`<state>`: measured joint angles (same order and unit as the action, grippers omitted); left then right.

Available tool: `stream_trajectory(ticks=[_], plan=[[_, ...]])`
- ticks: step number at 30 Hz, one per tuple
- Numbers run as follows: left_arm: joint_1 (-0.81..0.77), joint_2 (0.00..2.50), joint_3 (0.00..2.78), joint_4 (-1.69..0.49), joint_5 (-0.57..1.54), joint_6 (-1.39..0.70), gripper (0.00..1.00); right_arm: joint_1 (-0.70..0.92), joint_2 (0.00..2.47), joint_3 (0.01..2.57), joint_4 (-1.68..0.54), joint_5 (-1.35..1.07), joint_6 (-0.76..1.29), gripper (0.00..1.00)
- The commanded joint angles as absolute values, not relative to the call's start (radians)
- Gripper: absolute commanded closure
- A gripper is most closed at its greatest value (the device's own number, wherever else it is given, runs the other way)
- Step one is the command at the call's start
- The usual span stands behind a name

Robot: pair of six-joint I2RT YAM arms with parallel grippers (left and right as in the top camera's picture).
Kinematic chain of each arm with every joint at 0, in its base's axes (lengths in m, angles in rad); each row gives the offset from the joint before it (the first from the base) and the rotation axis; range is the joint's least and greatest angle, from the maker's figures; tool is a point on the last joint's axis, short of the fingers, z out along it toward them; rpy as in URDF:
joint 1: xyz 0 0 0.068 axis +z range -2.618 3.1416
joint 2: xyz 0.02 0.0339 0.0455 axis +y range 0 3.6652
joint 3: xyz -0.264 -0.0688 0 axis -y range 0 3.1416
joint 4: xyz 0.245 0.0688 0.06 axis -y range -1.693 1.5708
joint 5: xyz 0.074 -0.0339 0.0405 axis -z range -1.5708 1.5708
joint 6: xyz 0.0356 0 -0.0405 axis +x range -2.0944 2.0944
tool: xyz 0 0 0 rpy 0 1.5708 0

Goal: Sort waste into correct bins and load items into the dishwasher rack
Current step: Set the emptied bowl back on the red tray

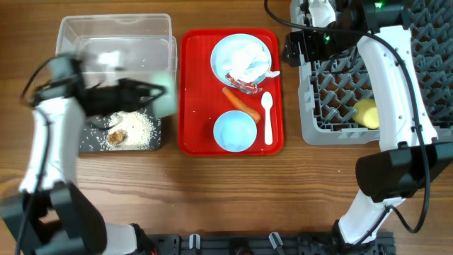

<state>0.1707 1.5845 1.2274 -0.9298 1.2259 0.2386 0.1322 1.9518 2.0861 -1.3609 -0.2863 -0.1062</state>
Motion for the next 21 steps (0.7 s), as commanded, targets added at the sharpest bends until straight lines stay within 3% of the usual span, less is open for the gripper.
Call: stream_trajectory(ticks=[1, 5, 8, 11, 21], plan=[[-0.097, 1.555, 1.243, -0.840, 0.661, 0.025, 0.96, 0.132, 1.927, 2.099, -1.363, -0.276, -0.102, 0.01], [-0.370, 1.608, 1.243, -0.745, 0.134, -0.094, 0.96, 0.132, 1.927, 2.099, -1.366, -0.276, -0.102, 0.00], [-0.478, 1.672, 1.243, -0.708, -0.097, -0.137, 0.96, 0.132, 1.927, 2.099, -1.370, -0.276, -0.102, 0.00], [-0.524, 1.741, 1.243, -0.672, -0.173, -0.136, 0.96, 0.132, 1.927, 2.099, -1.372, -0.276, -0.104, 0.00], [-0.526, 1.813, 1.243, -0.545, -0.146, -0.136, 0.96, 0.132, 1.927, 2.099, -1.374, -0.276, -0.104, 0.00]])
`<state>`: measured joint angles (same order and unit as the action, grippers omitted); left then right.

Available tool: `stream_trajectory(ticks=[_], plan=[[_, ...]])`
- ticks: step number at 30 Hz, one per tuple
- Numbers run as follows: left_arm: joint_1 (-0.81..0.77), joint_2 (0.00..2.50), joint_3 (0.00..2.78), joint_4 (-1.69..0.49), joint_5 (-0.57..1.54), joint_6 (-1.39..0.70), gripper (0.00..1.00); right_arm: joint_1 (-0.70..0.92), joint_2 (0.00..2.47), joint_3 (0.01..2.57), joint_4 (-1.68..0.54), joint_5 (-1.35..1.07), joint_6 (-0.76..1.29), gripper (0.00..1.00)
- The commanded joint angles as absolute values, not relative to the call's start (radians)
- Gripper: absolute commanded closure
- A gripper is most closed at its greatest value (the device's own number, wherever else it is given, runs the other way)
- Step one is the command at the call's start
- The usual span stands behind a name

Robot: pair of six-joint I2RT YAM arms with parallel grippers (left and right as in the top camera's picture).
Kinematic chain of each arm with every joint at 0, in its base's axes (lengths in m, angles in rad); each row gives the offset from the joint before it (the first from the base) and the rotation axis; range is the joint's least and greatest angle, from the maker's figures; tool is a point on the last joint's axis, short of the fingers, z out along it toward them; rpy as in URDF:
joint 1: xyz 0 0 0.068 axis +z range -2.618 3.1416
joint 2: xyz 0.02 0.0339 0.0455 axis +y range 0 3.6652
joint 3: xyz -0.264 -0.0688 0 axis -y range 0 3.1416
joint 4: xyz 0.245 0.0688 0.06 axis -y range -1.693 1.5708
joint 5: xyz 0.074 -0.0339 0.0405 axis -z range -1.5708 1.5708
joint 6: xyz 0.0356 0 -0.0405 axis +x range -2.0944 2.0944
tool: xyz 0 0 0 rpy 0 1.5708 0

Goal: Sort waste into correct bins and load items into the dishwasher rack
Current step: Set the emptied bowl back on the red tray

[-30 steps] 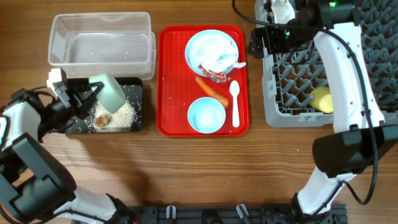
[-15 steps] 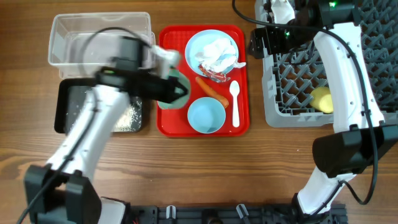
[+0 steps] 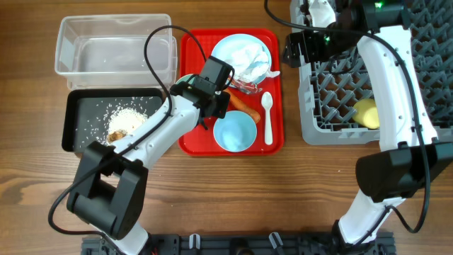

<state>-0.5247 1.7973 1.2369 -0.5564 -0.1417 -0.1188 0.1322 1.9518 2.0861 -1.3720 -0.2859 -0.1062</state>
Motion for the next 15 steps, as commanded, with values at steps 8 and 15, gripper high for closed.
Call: stream_trajectory(ticks=[8, 15], plan=[[-0.527, 1.816, 1.243, -0.566, -0.096, -0.140, 0.70, 0.132, 1.927, 2.099, -1.374, -0.276, -0.105, 0.00], [-0.526, 1.811, 1.249, -0.564, -0.094, -0.171, 0.46, 0.132, 1.927, 2.099, -1.355, -0.277, -0.104, 0.00]])
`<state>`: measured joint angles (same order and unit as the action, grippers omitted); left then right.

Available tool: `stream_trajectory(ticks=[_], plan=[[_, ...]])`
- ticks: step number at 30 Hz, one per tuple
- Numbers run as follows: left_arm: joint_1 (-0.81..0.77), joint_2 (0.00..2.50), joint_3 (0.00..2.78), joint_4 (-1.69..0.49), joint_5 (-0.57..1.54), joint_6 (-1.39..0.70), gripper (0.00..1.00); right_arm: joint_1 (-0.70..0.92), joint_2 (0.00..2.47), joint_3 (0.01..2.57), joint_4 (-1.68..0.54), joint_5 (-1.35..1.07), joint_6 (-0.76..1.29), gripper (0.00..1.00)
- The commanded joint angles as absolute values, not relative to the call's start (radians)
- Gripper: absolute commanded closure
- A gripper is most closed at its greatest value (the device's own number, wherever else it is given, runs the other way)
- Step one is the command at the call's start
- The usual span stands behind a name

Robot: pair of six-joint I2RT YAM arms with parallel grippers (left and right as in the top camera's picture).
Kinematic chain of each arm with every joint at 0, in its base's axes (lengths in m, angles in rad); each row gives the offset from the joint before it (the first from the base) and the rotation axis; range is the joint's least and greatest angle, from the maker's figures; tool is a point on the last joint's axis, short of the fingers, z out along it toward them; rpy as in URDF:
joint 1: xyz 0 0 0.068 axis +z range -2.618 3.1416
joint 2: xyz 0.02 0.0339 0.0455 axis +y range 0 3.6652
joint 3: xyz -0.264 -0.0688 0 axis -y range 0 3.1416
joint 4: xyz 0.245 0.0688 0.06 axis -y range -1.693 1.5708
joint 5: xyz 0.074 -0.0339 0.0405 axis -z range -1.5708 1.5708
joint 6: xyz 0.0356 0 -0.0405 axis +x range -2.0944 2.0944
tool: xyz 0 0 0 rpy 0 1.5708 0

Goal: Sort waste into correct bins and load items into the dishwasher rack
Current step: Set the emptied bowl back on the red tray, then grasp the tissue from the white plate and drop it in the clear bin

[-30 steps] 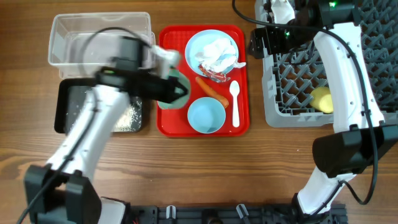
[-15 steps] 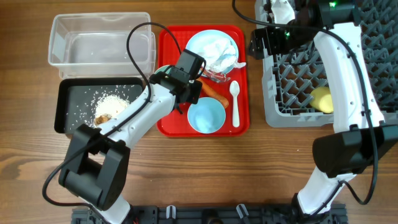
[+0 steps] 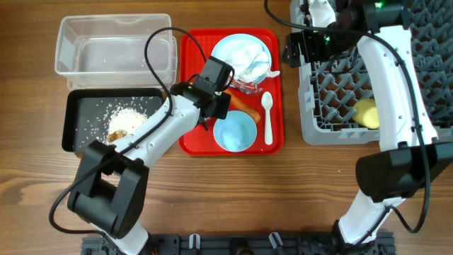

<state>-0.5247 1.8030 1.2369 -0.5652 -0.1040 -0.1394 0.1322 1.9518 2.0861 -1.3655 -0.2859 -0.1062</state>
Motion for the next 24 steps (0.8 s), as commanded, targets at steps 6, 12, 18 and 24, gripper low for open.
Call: stream_trajectory(ticks=[6, 12, 18, 24], plan=[[-0.526, 1.741, 1.351, -0.627, -0.077, -0.256, 0.23, 0.132, 1.927, 2.099, -1.343, -0.281, -0.103, 0.00], [-0.527, 1.665, 1.368, -0.629, 0.019, -0.308, 0.22, 0.132, 1.927, 2.099, -1.309, -0.280, -0.101, 0.00], [-0.511, 1.653, 1.484, -0.710, 0.018, -0.307, 0.20, 0.131, 1.927, 2.099, -1.305, -0.280, -0.070, 0.00], [-0.462, 1.695, 1.723, -0.785, 0.010, -0.234, 0.15, 0.090, 1.925, 2.102, -1.277, -0.280, 0.036, 0.00]])
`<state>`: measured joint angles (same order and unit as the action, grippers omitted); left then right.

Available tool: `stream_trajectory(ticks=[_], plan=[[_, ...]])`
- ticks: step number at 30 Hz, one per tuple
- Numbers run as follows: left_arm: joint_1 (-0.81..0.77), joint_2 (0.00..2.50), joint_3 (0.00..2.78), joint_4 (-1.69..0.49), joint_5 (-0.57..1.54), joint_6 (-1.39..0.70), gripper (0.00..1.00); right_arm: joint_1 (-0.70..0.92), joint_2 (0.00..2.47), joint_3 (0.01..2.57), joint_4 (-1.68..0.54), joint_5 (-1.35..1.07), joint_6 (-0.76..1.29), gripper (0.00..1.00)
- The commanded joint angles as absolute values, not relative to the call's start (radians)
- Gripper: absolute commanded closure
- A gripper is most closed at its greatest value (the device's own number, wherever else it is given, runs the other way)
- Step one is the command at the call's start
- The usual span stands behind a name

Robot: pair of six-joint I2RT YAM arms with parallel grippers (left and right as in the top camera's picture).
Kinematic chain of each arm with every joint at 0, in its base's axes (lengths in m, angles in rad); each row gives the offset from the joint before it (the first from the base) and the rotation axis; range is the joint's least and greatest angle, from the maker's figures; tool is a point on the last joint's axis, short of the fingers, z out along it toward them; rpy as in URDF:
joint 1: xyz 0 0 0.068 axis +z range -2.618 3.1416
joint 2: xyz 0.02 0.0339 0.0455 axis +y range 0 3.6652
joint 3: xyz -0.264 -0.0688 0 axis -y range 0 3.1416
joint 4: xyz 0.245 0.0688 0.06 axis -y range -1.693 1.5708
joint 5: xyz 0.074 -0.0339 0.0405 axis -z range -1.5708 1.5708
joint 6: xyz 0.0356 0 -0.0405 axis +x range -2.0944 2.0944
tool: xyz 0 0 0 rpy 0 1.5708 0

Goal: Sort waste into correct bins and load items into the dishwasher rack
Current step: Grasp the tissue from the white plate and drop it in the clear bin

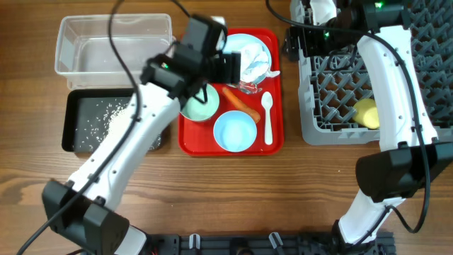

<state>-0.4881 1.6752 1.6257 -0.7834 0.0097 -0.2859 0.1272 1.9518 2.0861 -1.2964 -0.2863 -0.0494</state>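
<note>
A pale green bowl (200,104) sits on the left side of the red tray (276,145). My left gripper (232,66) hovers above the tray's upper left, blurred, its fingers apart with nothing between them. On the tray also lie a blue bowl (235,132), a carrot (242,103), a white spoon (267,117), a plate (228,44) with crumpled tissue (249,60) and a red-and-white wrapper (245,86). My right gripper (294,41) hangs at the dish rack's (318,131) far left corner; its jaws are hard to read.
A black tray (85,124) with scattered rice lies left of the red tray, partly under my left arm. Behind it stands a clear plastic bin (113,42). A yellow item (366,113) lies in the rack. Wooden table all around.
My left gripper was low on the red tray's left side, over the green bowl. It now sits higher and farther back, and the bowl stands uncovered on the tray. The right gripper barely shifted.
First my left gripper held the green bowl over the black tray, where rice and a brown lump lay. Then it was down on the red tray's left side, and stayed there. Now the bowl rests on the red tray and the gripper is raised clear of it.
</note>
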Motion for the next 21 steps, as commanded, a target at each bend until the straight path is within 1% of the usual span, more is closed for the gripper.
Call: stream_trajectory(ticks=[1, 6, 10, 15, 21], plan=[[-0.458, 1.706, 1.743, -0.784, 0.010, -0.218, 0.14, 0.075, 1.923, 2.102, -1.270, -0.280, 0.057, 0.00], [-0.447, 1.863, 1.841, -0.756, 0.007, -0.160, 0.09, -0.049, 1.887, 2.102, -1.249, -0.295, 0.134, 0.00], [-0.471, 1.987, 1.846, -0.642, 0.007, -0.107, 0.07, -0.125, 1.869, 2.102, -1.266, -0.307, 0.130, 0.00], [-0.490, 2.123, 1.846, -0.529, 0.004, -0.081, 0.01, -0.136, 1.869, 2.102, -1.286, -0.307, 0.107, 0.00], [-0.508, 2.251, 1.846, -0.453, 0.068, -0.029, 0.00, -0.135, 1.870, 2.102, -1.290, -0.307, 0.081, 0.00]])
